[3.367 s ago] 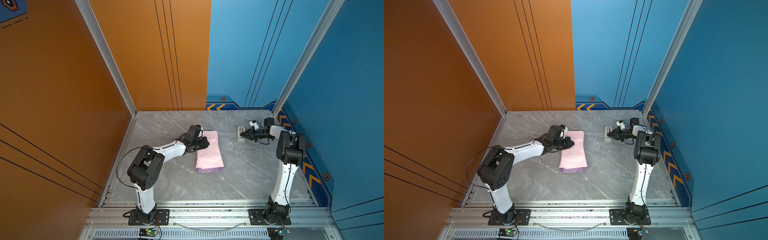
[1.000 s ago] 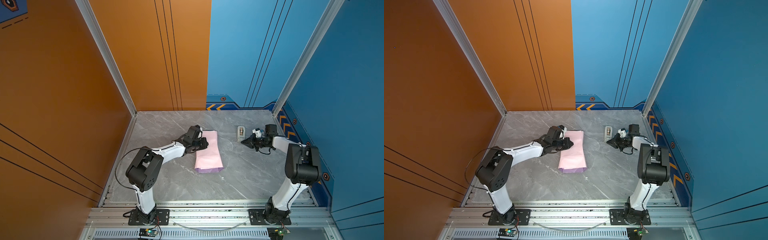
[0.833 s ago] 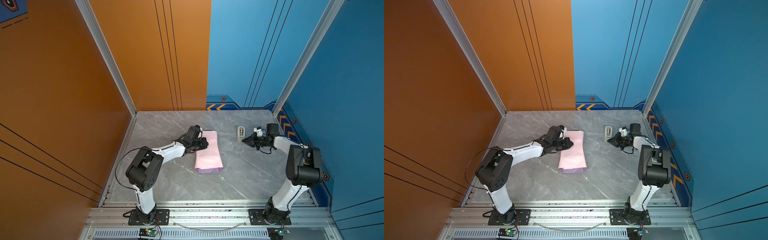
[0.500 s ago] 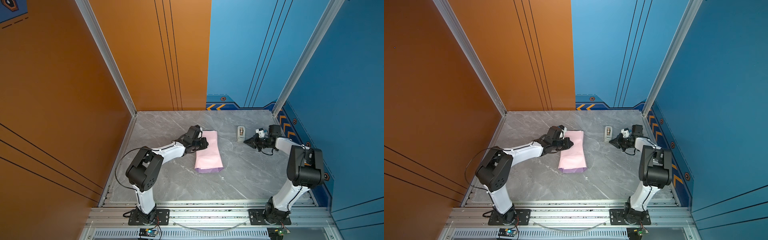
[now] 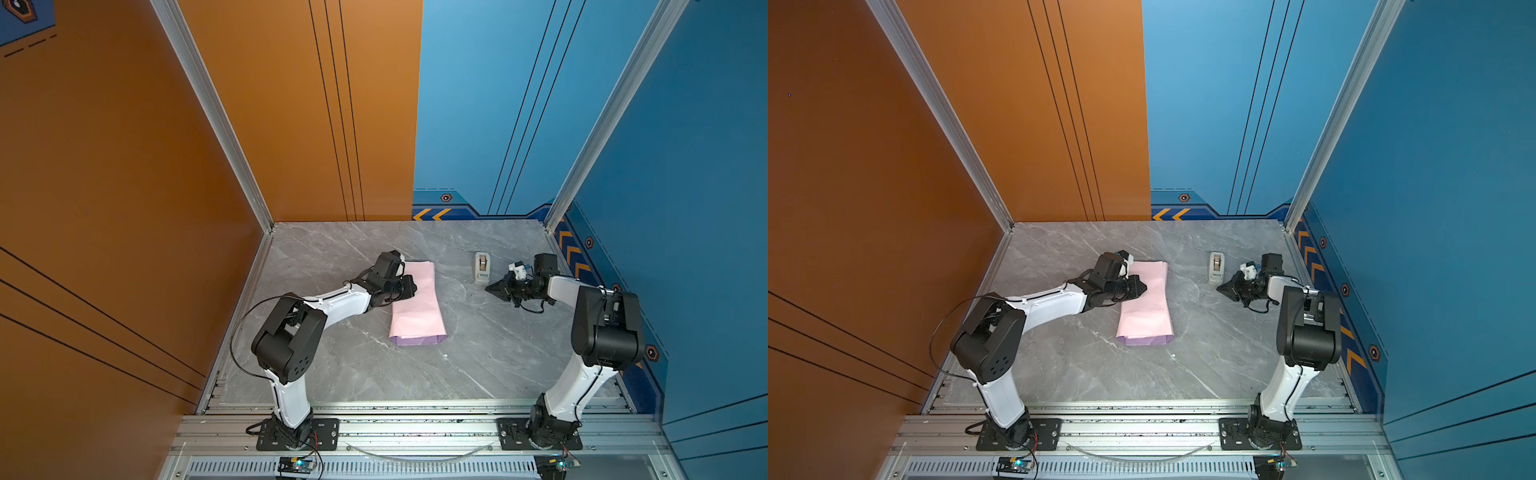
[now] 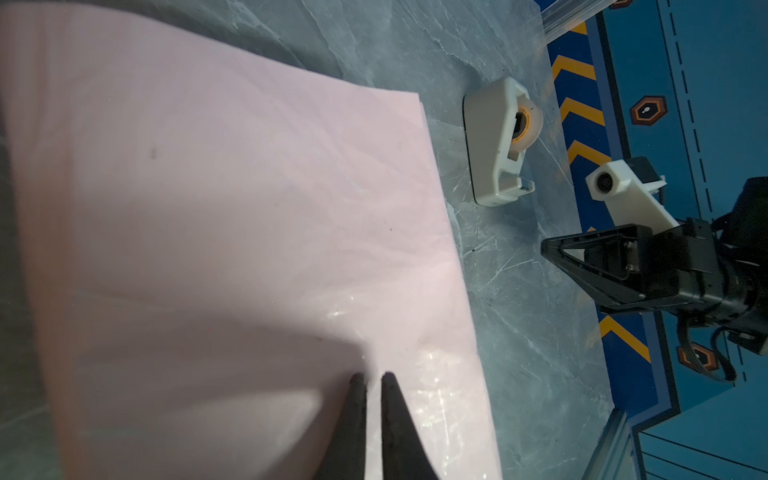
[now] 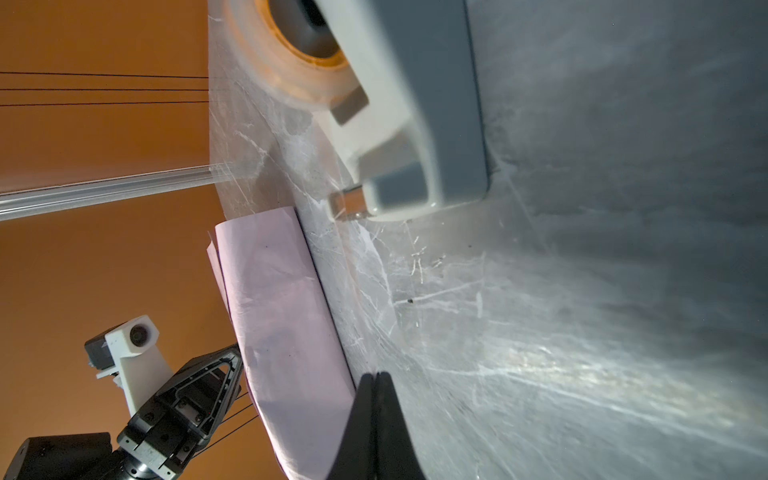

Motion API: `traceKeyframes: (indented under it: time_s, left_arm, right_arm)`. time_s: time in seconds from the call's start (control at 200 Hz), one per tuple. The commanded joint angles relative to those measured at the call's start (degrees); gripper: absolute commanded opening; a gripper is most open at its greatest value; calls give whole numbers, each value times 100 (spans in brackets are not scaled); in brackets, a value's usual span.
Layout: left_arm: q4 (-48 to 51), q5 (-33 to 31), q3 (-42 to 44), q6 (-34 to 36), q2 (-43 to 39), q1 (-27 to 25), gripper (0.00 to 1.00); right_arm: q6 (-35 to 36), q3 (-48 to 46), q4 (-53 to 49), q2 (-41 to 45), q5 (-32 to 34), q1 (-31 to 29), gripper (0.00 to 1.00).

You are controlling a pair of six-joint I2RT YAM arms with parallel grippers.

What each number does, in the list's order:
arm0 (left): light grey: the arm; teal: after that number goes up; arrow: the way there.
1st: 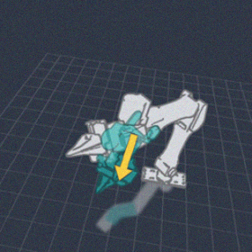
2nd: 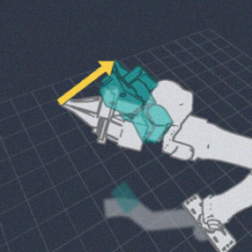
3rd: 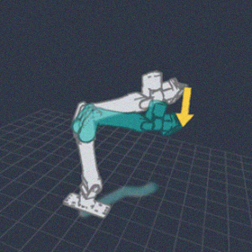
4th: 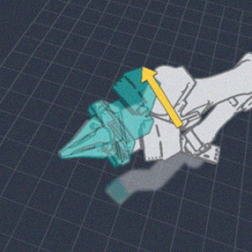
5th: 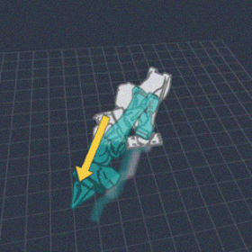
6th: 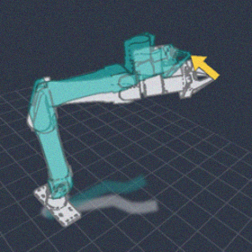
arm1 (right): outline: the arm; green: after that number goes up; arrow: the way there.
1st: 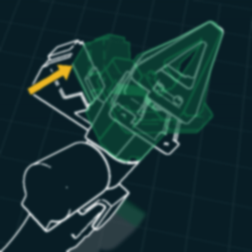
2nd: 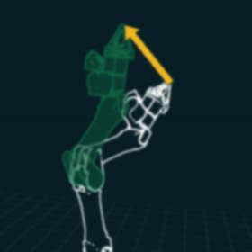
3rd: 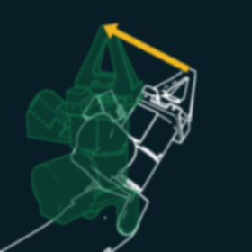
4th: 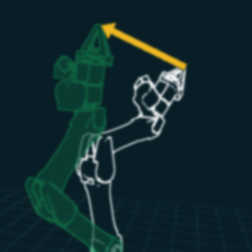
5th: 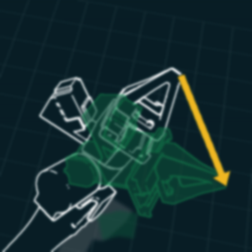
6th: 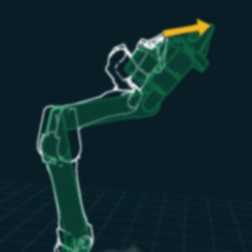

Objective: Wrap the gift box in paper

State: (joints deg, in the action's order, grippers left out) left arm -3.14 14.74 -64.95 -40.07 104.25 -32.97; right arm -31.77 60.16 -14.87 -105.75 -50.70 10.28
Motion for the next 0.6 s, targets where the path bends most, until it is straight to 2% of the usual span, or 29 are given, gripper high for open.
traceKeyframes:
  time_s: [0.0,0.596]
  left_arm:
    - [518,-176,122,96,93,-34,12]
    - [563,-218,102,139,93,-34,12]
  right_arm:
    - [101,-102,-86,-148,-28,-46,0]
    - [70,-51,-60,-629,522,-29,0]
